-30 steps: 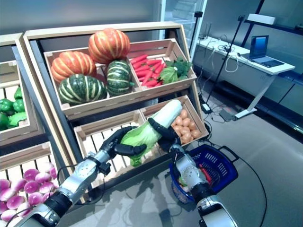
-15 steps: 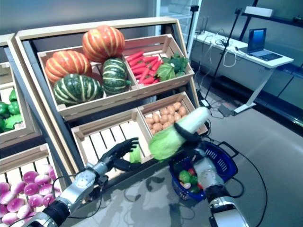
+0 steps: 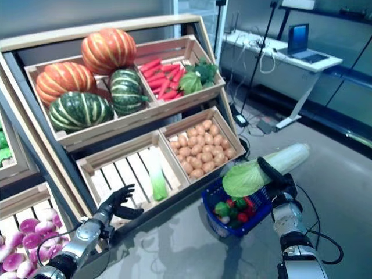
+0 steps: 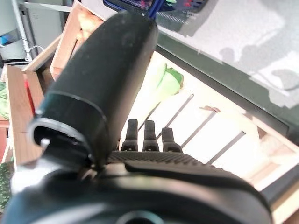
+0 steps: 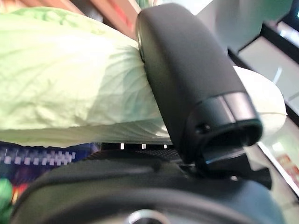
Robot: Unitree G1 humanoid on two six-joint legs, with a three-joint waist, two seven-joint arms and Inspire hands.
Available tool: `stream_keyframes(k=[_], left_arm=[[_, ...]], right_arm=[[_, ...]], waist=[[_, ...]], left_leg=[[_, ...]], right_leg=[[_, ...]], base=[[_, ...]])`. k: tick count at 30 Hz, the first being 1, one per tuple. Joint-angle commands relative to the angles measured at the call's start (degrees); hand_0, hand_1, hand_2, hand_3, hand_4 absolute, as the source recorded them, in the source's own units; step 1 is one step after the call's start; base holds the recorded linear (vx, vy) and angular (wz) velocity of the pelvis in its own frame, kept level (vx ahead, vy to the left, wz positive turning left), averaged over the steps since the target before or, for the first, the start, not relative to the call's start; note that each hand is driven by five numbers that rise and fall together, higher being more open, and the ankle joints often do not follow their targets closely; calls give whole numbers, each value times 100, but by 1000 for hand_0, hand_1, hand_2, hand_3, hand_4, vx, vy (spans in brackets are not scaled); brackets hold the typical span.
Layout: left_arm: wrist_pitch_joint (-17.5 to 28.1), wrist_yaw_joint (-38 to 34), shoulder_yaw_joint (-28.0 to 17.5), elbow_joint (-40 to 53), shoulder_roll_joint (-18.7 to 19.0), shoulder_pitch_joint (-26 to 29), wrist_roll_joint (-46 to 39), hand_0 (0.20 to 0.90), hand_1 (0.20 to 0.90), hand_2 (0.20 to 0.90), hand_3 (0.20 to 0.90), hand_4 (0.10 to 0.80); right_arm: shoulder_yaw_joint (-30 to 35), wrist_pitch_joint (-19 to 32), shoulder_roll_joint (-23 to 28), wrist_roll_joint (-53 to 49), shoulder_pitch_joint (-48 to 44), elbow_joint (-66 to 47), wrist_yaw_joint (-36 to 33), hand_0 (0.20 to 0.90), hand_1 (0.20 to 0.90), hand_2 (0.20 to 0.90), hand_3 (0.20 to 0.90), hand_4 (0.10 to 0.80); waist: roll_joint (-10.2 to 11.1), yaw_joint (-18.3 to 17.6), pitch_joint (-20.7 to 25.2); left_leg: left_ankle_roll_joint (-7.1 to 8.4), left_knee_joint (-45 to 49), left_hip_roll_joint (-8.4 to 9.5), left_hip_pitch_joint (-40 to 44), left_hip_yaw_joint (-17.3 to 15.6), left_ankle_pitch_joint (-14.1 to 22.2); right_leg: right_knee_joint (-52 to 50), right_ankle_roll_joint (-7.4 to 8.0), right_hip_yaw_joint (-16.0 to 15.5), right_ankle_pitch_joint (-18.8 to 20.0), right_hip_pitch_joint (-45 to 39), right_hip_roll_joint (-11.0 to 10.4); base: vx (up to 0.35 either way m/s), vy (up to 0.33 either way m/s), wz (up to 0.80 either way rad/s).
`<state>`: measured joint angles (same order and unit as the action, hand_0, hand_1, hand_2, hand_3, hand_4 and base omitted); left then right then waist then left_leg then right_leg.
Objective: Put vegetables into the basket
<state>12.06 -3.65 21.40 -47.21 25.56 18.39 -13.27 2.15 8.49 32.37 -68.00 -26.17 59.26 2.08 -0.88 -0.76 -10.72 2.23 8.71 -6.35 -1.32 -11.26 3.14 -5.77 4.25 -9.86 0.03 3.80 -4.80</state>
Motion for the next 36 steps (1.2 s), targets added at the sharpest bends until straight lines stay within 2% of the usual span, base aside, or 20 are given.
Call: stream_keyframes(k=[1, 4, 7, 9, 12, 14, 21, 22, 23, 24, 29, 33, 36], left_arm=[[803, -526, 23, 111, 426, 1216, -146, 900, 900, 900, 900, 800], [966, -683, 134, 282, 556, 1428, -87, 900, 900, 900, 900, 800], [1124, -830, 335, 479, 773, 1730, 124, 900, 900, 900, 900, 800], [1132, -870, 446, 489, 869, 1973, 68, 900, 900, 900, 900, 800], [1197, -1057, 593, 480, 920, 2437, -139, 900, 900, 900, 900, 800], [1221, -1035, 557, 491, 937, 2621, -562, 900, 900, 900, 900, 800], [1262, -270, 121, 700, 751, 2935, -2271, 900, 900, 900, 900, 800], [1261, -43, 91, 741, 722, 3009, -2685, 900, 900, 900, 900, 800], [1222, 102, 32, 804, 693, 3036, -2919, 900, 900, 900, 900, 800], [1148, 293, -42, 913, 639, 3115, -3211, 900, 900, 900, 900, 800], [1095, 568, -64, 1178, 535, 3382, -3784, 900, 900, 900, 900, 800], [1075, 379, 7, 1228, 501, 3824, -3863, 900, 900, 900, 900, 800], [1033, 152, 119, 1107, 531, 4205, -3767, 900, 900, 900, 900, 800]], right_arm=[[401, 906, 555, -263, -1009, 148, -81, 300, 300, 300, 300, 400], [322, 549, 696, -496, -1272, 328, 5, 300, 300, 300, 300, 400], [158, 138, 921, -435, -1661, 653, -311, 300, 300, 300, 300, 400], [94, 48, 1020, -453, -1907, 857, -450, 300, 300, 300, 300, 400], [-9, 175, 1089, -471, -2373, 1105, -569, 300, 300, 300, 300, 400], [-118, 158, 1149, -467, -2688, 1187, -626, 300, 300, 300, 300, 400], [-388, 303, 1064, -84, -3301, 1128, -903, 302, 302, 302, 302, 402], [-432, 275, 1073, 12, -3394, 1129, -956, 604, 604, 604, 604, 602], [-478, 269, 1098, 19, -3476, 1123, -960, 808, 808, 808, 808, 739], [-538, 290, 1090, 63, -3599, 1106, -954, 900, 900, 900, 900, 800], [-766, 240, 1106, 323, -3915, 1089, -1115, 900, 900, 900, 900, 800], [-969, -169, 1165, 566, -4208, 1233, -1708, 900, 900, 900, 900, 800], [-1076, -369, 1227, 532, -4356, 1355, -1732, 900, 900, 900, 900, 800]], waist=[[114, -23, -539], [88, 21, -849], [19, 78, -1090], [-2, 90, -1164], [-73, 100, -1346], [-136, 112, -1425], [-240, 126, -1566], [-250, 125, -1580], [-261, 128, -1598], [-272, 124, -1618], [-278, 110, -1626], [-243, 80, -1601], [-208, 46, -1602]], left_leg=[[-305, 1992, -168, -886, 47, 1263], [-345, 2700, -169, -1547, 254, 1499], [-353, 3486, -103, -2338, 379, 1754], [-387, 3859, -59, -2706, 392, 1887], [-432, 4485, 4, -3313, 430, 2083], [-426, 4821, 29, -3644, 469, 2191], [-408, 5535, 29, -4347, 512, 2451], [-396, 5614, 26, -4439, 517, 2471], [-405, 5668, 21, -4492, 514, 2490], [-410, 5762, 19, -4600, 516, 2523], [-388, 5901, 0, -4817, 517, 2554], [-388, 5867, -58, -4876, 489, 2534], [-399, 5853, -110, -4874, 467, 2528]], right_leg=[[-1820, -348, 110, -1079, 587, -317], [-2595, -414, 127, -1304, 1186, -438], [-3542, -454, 120, -1591, 1975, -600], [-4059, -457, 156, -1742, 2392, -723], [-4768, -474, 211, -1945, 3042, -901], [-5133, -483, 248, -2056, 3408, -991], [-5868, -512, 333, -2296, 4189, -1141], [-5938, -515, 347, -2313, 4282, -1150], [-5991, -526, 357, -2330, 4344, -1161], [-6083, -533, 375, -2361, 4462, -1166], [-6208, -522, 403, -2367, 4703, -1163], [-6159, -519, 383, -2337, 4763, -1105], [-6123, -529, 372, -2323, 4754, -1062]], base=[[-272, -78, 12], [-166, -74, 11], [-158, -57, 15], [-95, -33, 15], [-98, -23, 26], [-70, 13, 26], [-18, 9, 5], [0, 0, 0], [-7, 9, 3], [-9, 8, 4], [7, 7, 2], [35, 19, 0], [39, 8, -6]])
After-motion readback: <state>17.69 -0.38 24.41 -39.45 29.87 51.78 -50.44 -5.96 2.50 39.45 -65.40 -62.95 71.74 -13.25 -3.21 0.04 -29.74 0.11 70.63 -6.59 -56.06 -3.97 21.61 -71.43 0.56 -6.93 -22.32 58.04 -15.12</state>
